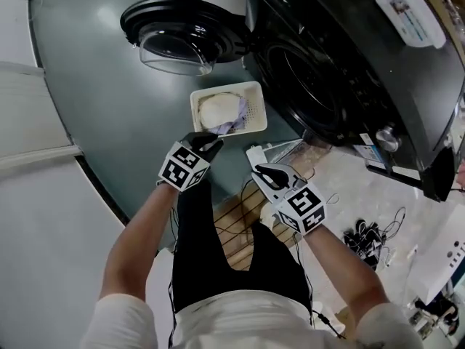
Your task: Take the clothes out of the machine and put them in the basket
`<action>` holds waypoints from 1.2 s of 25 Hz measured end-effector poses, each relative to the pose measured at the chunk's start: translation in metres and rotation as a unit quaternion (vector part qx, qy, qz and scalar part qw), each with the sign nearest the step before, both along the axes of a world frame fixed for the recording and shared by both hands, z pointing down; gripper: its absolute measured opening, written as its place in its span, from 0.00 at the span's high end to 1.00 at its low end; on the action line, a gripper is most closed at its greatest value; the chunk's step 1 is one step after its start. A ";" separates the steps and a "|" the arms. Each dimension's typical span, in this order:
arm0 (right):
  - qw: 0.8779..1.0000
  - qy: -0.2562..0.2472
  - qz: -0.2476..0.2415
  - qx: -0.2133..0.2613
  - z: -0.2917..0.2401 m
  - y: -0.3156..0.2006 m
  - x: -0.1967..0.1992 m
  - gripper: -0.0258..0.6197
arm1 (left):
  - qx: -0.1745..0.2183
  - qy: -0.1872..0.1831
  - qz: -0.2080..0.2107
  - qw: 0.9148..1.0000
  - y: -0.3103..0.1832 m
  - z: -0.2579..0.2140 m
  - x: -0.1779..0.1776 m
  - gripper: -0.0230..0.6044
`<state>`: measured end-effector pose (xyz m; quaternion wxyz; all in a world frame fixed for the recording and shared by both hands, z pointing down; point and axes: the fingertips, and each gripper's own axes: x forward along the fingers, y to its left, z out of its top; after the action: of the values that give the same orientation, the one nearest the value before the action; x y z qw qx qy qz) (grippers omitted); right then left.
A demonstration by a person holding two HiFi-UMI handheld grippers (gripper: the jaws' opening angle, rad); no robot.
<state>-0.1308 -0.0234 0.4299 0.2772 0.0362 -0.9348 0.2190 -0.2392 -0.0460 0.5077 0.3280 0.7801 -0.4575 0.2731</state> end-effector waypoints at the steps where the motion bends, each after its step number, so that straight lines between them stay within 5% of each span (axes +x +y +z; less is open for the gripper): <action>1: 1.000 -0.003 -0.001 0.004 -0.010 0.001 0.006 0.88 | 0.008 0.006 -0.002 1.000 0.006 -0.016 0.009 0.87; 8: 1.000 -0.019 -0.005 0.015 -0.076 0.020 0.050 0.89 | 0.043 0.034 -0.021 0.998 0.042 -0.119 0.065 0.96; 18: 0.999 -0.046 -0.001 0.027 -0.159 0.051 0.117 0.89 | 0.103 0.075 -0.053 0.990 0.088 -0.251 0.143 0.97; 30: 0.995 -0.081 -0.018 0.055 -0.222 0.080 0.167 0.89 | 0.145 0.044 -0.057 0.987 0.133 -0.327 0.193 0.97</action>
<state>0.0365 0.0566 0.2081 0.2022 0.0167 -0.9654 0.1641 -0.0460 0.0875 0.1810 0.2465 0.8032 -0.5211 0.1503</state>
